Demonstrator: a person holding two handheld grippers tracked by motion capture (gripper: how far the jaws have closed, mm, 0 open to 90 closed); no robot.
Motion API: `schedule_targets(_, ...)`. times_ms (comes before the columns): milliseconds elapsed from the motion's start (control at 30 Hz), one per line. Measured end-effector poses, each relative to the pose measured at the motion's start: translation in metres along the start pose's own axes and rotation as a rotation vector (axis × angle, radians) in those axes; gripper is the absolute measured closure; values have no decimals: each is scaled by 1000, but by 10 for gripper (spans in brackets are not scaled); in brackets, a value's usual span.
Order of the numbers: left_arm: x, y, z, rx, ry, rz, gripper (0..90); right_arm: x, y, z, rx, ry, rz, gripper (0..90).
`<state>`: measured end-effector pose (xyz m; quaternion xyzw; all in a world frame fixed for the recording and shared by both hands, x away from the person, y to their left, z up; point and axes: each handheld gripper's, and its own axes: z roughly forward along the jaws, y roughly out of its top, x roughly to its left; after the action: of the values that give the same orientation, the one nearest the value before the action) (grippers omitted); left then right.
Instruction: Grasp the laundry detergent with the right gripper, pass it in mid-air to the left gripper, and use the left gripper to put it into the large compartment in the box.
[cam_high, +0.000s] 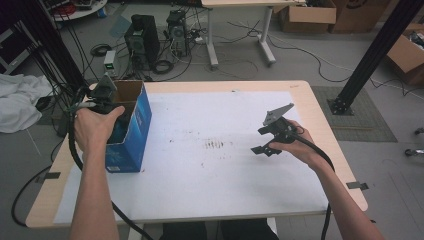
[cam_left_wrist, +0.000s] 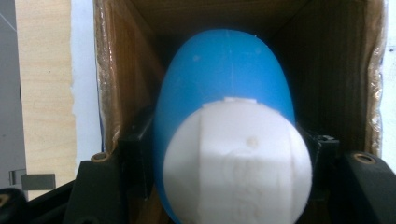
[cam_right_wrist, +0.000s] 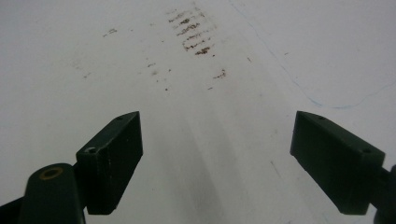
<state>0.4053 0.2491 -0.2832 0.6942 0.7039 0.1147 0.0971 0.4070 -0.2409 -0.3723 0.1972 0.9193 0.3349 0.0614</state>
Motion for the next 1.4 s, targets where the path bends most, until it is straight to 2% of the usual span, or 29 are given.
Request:
schedule_targets(500,1,0,-3,-17,-17,-5,360,1,1,3,5,4,1,167)
schedule_targets(1267,-3,1,-14,-21,-4,5,293,0,-2,2,6,-1,5,167)
schedule_targets(1400,-3,1,-18,-34,3,1,275,0,-2,2,8,0,5,167)
